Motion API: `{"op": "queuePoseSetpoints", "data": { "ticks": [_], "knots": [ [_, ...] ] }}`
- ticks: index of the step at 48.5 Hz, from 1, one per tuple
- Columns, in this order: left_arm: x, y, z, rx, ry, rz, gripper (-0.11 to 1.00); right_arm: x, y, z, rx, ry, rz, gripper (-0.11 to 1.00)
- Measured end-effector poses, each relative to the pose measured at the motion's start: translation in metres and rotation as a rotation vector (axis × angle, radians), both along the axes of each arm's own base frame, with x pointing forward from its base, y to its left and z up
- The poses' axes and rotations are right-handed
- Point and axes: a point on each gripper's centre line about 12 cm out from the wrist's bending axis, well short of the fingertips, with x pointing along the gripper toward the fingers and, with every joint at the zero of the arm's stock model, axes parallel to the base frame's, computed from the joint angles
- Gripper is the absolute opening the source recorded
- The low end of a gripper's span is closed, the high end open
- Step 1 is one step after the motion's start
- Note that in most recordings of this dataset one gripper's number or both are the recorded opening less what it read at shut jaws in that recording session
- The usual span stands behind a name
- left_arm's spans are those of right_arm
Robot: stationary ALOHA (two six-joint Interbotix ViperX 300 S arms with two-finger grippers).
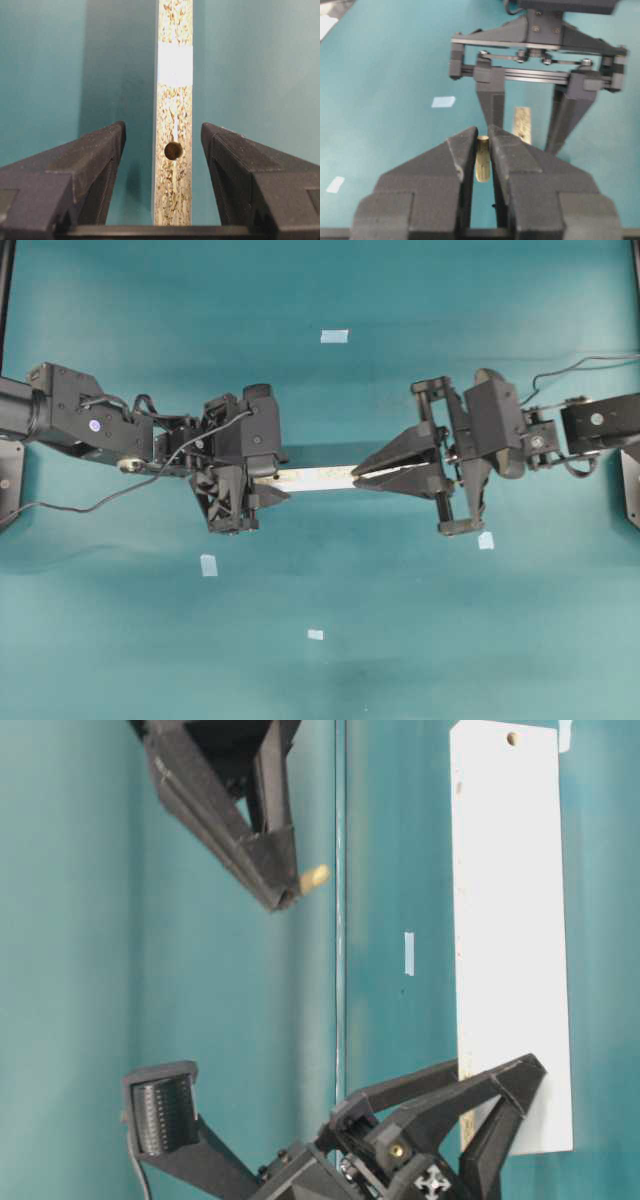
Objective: Move the wooden board into place and insert the rod into its hole.
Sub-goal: 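Carry the peg with the right gripper over the board's hole, then lower the peg into the board's hole with the right gripper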
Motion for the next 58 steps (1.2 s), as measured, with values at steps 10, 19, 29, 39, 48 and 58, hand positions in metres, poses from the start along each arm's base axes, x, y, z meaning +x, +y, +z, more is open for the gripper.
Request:
{"op": "queuePoseSetpoints", "data": {
  "ticks": [10, 19, 29, 39, 48, 58],
  "knots": [
    [0.000, 0.000, -0.001, 0.000, 0.002, 0.000, 0.61, -0.024, -0.009, -0.011, 0.009, -0.059, -0.094, 0.11],
    [0.002, 0.000, -0.002, 0.001, 0.005, -0.001, 0.61, -0.037, -0.013, -0.016, 0.007, -0.095, -0.137, 0.11],
    [0.004, 0.000, -0.005, 0.001, 0.012, -0.001, 0.53, -0.046, -0.013, -0.026, 0.008, -0.075, -0.141, 0.11],
    [0.003, -0.001, -0.006, 0.000, 0.020, -0.005, 0.21, -0.051, -0.013, -0.035, 0.003, -0.062, -0.144, 0.11],
    [0.003, -0.001, -0.006, -0.001, 0.031, -0.005, 0.21, -0.051, -0.014, -0.044, -0.013, -0.050, -0.144, 0.11],
    [0.004, -0.001, -0.005, -0.004, 0.044, -0.004, 0.21, -0.049, -0.015, -0.057, -0.008, -0.040, -0.146, 0.11]
  ]
}}
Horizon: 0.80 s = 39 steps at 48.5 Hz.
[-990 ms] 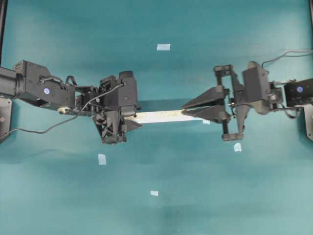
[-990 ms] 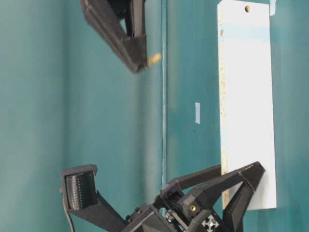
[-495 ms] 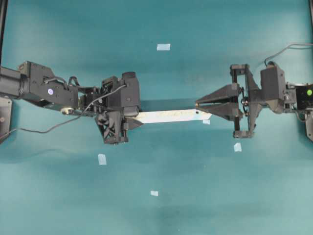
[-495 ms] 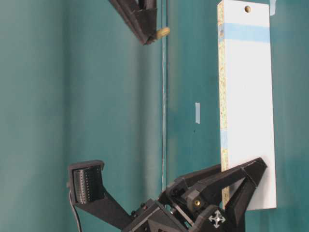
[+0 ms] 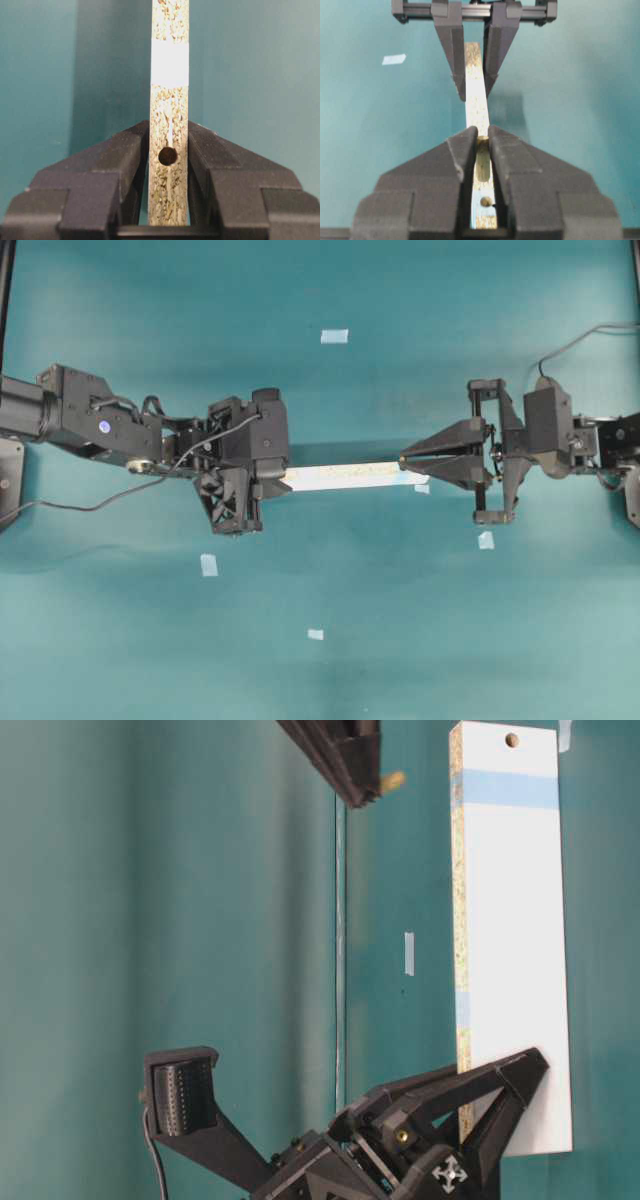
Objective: Move the wooden board into place and insert the rod into its hole.
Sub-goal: 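Lower the peg into the board's hole with the right gripper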
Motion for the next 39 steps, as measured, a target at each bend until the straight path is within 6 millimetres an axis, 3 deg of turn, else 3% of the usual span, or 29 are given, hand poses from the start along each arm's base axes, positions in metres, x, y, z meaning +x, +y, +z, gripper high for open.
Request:
{"op": "queuePoseSetpoints", "data": {
  "ticks": [18, 39],
  "knots": [
    [0.001, 0.000, 0.001, -0.004, 0.018, 0.003, 0.21, 0.012, -0.001, -0.016, 0.004, 0.000, 0.002, 0.11],
    [0.001, 0.000, 0.001, -0.004, 0.018, 0.001, 0.21, 0.009, -0.001, -0.022, 0.009, 0.023, -0.006, 0.11]
  ]
}}
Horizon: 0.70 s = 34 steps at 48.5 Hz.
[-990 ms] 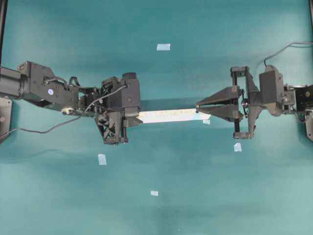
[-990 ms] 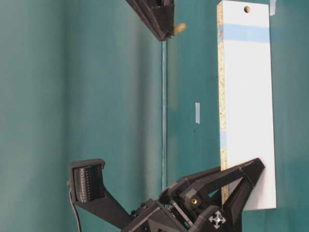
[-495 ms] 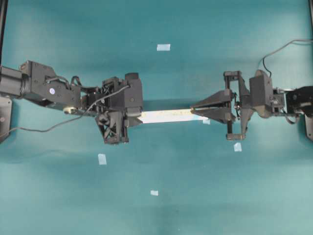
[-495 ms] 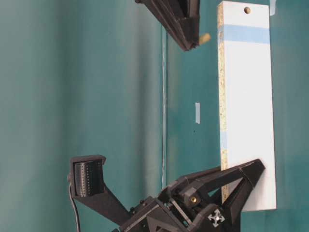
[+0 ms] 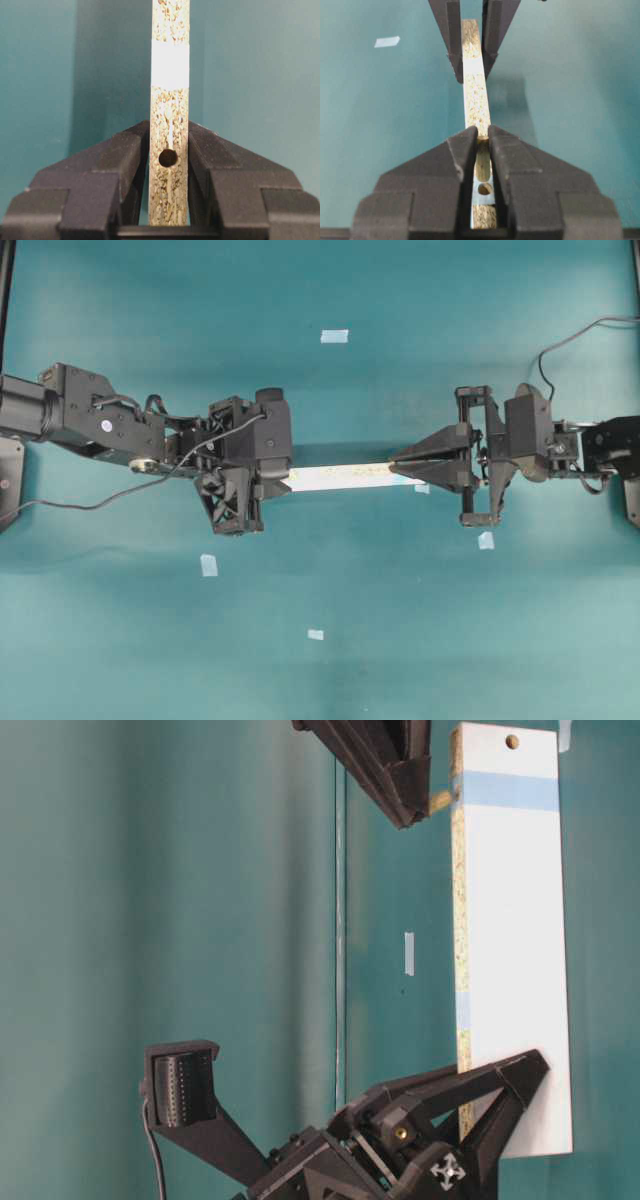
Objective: Move the wooden board into place and insert the rod into its hole.
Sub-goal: 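Lower the peg into the board's hole with the right gripper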
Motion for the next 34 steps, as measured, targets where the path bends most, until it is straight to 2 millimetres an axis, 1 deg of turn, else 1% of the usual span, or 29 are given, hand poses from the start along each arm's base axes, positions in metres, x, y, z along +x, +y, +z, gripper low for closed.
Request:
{"op": "queuePoseSetpoints", "data": {
  "ticks": [29, 34],
  "knots": [
    [-0.0005, 0.0006, -0.0004, 0.001, 0.002, 0.000, 0.21, -0.0022, -0.0007, -0.0068, 0.002, 0.026, -0.007, 0.11],
    [-0.0006, 0.0006, -0.0005, 0.000, 0.003, 0.001, 0.21, -0.0060, -0.0011, -0.0095, 0.003, 0.040, -0.013, 0.11]
  ]
}}
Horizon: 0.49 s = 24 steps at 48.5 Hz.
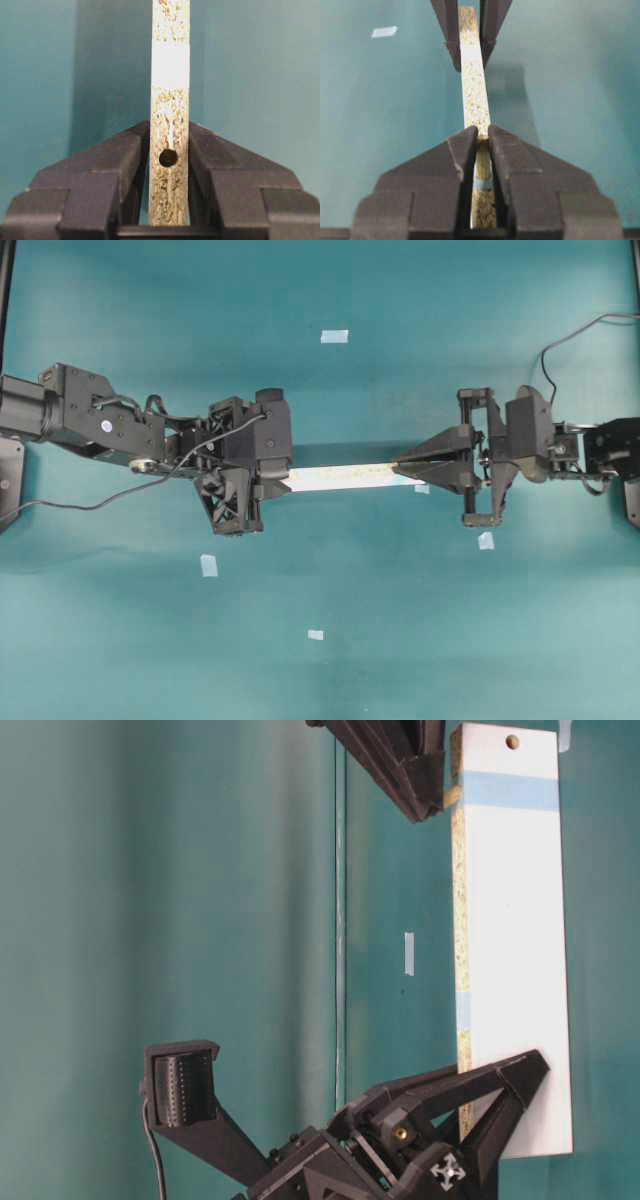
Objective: Move the wooden board into place and insert the rod into its hole.
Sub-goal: 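Lower the peg into the board's hole with the right gripper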
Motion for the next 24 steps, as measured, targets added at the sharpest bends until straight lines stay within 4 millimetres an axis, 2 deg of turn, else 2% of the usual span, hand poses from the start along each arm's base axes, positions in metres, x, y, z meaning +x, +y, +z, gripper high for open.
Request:
{"op": "queuePoseSetpoints", "data": {
  "ticks": [24],
  "knots": [
    [-0.0012, -0.0002, 0.0028, -0.001, 0.009, -0.001, 0.21, -0.0081, -0.0012, -0.0045, 0.006, 0.027, -0.014, 0.11]
  ]
}}
